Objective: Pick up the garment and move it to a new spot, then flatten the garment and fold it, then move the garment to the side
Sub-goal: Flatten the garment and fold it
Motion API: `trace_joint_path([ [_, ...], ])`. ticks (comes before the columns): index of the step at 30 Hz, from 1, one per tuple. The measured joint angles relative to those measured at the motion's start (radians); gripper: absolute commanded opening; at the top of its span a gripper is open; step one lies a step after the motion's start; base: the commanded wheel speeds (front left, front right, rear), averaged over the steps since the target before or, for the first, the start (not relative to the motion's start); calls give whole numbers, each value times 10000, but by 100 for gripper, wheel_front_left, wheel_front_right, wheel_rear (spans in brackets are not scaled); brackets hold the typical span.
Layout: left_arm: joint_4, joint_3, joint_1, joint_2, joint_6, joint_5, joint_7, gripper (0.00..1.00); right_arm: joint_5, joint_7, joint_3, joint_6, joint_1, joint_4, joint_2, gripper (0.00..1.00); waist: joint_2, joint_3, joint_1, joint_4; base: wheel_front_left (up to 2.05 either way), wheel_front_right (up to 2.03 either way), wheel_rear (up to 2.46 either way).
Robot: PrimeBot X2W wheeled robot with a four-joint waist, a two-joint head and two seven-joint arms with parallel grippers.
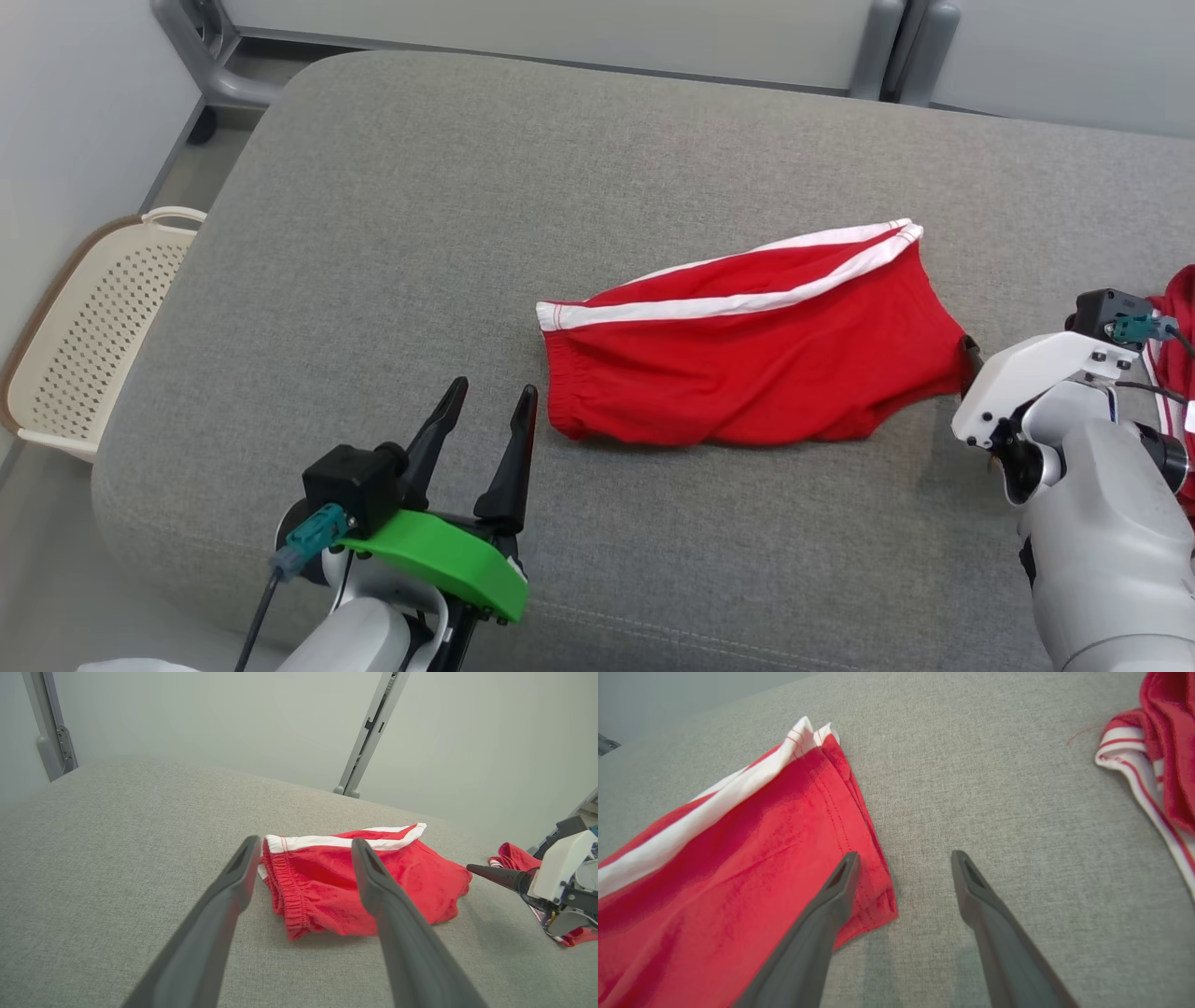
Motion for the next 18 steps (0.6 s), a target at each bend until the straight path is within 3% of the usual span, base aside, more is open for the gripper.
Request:
trace_joint_path([
  [18,-161,-249,55,-46,46,-8,90,100,-798,667,-867,2,-671,1501,19,100,0,147,0,283,0,0,0],
])
